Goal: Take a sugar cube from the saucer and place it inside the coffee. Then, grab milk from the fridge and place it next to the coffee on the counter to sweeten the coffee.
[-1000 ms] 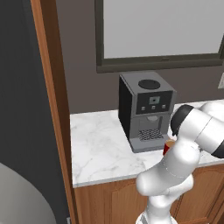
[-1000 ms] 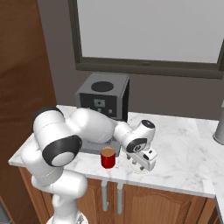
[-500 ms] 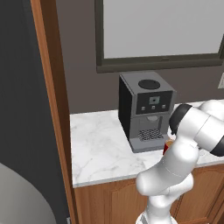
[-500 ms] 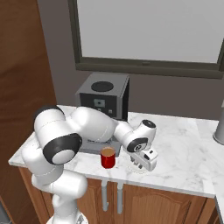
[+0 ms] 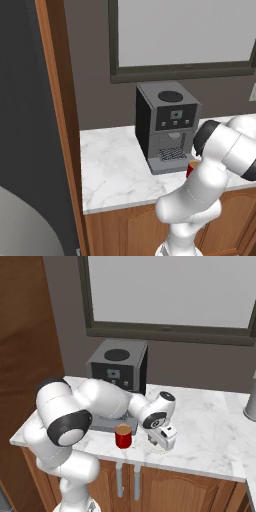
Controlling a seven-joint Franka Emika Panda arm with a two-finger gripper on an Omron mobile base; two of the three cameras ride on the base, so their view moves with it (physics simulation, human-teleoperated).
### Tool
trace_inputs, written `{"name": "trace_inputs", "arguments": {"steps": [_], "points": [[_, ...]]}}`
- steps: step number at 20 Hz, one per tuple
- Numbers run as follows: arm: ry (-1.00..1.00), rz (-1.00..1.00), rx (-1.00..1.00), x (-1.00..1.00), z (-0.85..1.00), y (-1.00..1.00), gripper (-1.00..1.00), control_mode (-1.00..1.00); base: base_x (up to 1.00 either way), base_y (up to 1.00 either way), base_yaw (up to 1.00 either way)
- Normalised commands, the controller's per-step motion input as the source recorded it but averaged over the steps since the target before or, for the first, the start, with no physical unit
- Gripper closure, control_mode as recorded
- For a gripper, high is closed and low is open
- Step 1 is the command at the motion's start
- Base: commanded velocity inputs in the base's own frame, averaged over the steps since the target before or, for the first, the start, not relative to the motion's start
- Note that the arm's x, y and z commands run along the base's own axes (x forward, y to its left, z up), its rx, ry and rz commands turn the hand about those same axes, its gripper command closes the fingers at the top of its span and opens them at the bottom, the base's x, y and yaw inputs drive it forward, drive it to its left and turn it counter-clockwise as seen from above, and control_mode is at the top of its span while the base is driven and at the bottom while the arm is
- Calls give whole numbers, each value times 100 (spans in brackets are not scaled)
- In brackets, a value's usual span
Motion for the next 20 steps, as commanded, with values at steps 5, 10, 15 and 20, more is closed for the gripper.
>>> {"name": "trace_inputs", "arguments": {"steps": [5,10,15,20], "points": [[-5,-6,0,-28,49,5,100,-100,0,0,0],[-17,-9,0,-74,100,3,100,-100,0,0,0],[-14,-3,0,-47,100,28,100,-100,0,0,0],[-3,0,-2,-8,85,72,100,-100,0,0,0]]}}
